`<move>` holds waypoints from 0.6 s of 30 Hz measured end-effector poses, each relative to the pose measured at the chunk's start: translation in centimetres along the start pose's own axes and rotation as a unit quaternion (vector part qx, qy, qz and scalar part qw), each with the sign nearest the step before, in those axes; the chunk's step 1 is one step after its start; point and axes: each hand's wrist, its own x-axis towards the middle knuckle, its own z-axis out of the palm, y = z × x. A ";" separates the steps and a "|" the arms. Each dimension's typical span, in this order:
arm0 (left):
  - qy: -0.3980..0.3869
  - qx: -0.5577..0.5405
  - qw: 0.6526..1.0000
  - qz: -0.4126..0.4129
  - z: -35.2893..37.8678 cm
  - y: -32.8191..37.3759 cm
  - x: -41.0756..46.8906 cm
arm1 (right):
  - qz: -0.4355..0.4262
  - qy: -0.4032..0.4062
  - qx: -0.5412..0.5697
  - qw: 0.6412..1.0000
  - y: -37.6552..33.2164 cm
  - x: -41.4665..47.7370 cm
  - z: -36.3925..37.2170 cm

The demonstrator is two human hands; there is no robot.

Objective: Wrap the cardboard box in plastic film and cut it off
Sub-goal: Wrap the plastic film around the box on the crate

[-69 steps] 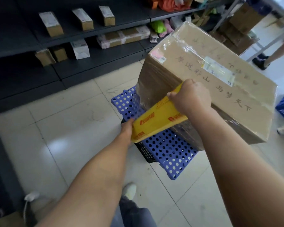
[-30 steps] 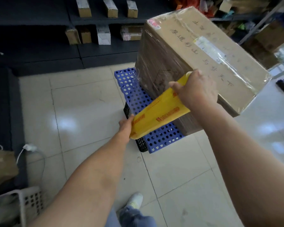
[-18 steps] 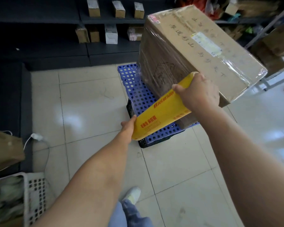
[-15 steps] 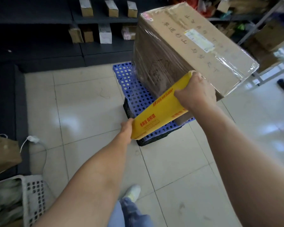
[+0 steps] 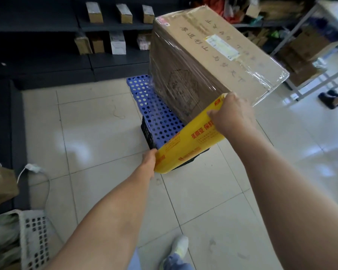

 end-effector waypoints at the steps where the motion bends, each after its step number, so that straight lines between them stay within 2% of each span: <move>1: 0.008 -0.003 1.000 0.004 0.2 -0.2 -0.4 | -0.004 0.001 -0.001 1.000 0.3 -0.1 0.1; 7: 0.033 -0.065 0.997 -0.008 3.0 -3.7 -1.4 | -0.066 -0.036 -0.024 0.997 4.1 -0.2 1.2; 13: 0.090 -0.083 0.992 0.024 6.6 -5.5 -2.7 | -0.086 -0.012 -0.014 0.996 8.8 0.2 0.7; 18: 0.047 -0.104 0.993 0.015 9.2 -7.7 -3.1 | -0.101 -0.036 -0.019 0.994 11.8 0.5 0.2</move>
